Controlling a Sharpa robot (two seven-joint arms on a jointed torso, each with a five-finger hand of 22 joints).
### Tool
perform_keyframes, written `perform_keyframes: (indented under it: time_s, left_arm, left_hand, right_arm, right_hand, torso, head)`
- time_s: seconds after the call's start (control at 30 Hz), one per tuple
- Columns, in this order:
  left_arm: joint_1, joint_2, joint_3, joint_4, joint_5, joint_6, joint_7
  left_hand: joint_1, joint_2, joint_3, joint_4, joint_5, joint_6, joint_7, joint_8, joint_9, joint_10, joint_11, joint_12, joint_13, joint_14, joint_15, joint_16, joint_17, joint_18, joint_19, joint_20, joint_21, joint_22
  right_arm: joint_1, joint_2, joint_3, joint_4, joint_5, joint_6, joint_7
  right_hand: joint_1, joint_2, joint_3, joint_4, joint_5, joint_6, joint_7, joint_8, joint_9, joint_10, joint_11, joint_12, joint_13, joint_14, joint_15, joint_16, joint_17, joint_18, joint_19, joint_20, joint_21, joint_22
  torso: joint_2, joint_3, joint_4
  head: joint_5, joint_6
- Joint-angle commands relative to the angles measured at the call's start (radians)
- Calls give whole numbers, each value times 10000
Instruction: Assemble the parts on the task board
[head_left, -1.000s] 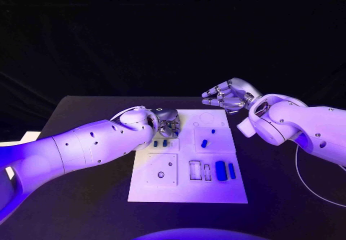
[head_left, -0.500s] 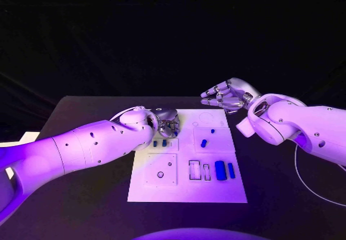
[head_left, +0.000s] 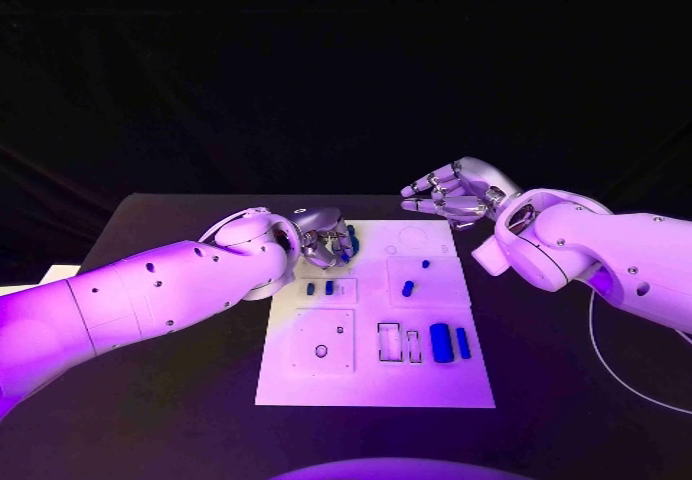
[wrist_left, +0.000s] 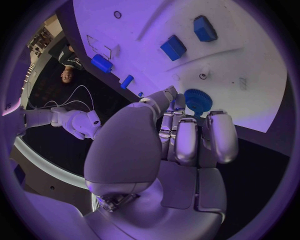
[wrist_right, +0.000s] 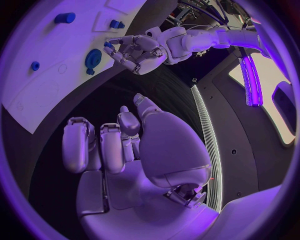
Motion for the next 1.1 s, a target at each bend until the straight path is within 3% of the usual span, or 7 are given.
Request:
perform_keyframes:
  time_s: [0.03, 0.27, 0.43, 1.1]
  left_arm:
    - [37, -215, 58, 217, 851, -58, -106]
    - [74, -772, 108, 466, 1219, 453, -270]
    - [70, -911, 104, 397, 1306, 870, -330]
    - [-8, -625, 59, -309, 1391, 1073, -283]
  left_hand:
    - [-164, 12, 67, -6, 5, 43, 28, -72, -14, 29, 29, -76, -8, 338, -49, 59, -16, -120, 277, -53, 69, 226]
    - [-269, -20, 67, -15, -6, 52, 27, -99, -15, 36, 33, -122, 2, 329, -41, 56, -51, -121, 269, -42, 73, 238]
    - [-374, -44, 56, -11, -13, 47, 21, -131, -18, 29, 31, -174, 7, 319, -37, 54, -84, -117, 257, -35, 61, 237]
    - [-453, -33, 78, -22, -10, -4, 26, -198, -32, -21, 46, -266, 3, 310, -26, 59, -116, -100, 227, -23, -14, 188]
  right_arm:
    - [-6, 3, 1, 9, -96, 140, 48]
    - [-6, -39, 1, 16, -96, 158, 36]
    - [-6, -43, 1, 20, -97, 164, 35]
    - [-6, -20, 1, 15, -132, 191, -3]
  right_hand:
    - [2, 44, 12, 47, 32, 56, 10, -50, -5, -28, -22, 53, 9, 445, 14, -62, 245, 109, -17, -8, -35, -4]
    - [2, 44, 12, 47, 32, 56, 10, -50, -5, -28, -22, 53, 9, 445, 14, -62, 245, 109, -17, -8, -35, -4]
    - [2, 44, 12, 47, 32, 56, 10, -50, -5, -28, -22, 53, 9, 445, 14, -62, 245, 109, -17, -8, -35, -4]
    - [2, 44, 12, 47, 32, 56, 10, -50, -5, -28, -22, 53, 9, 445, 14, -62, 245, 109, -17, -8, -35, -4]
  torso:
    - [-4, 9, 3]
    - [13, -2, 2]
    - [22, -3, -4]
    - [20, 0, -18]
  head:
    - [40, 39]
    - [26, 47]
    - [56, 38]
    - [59, -11]
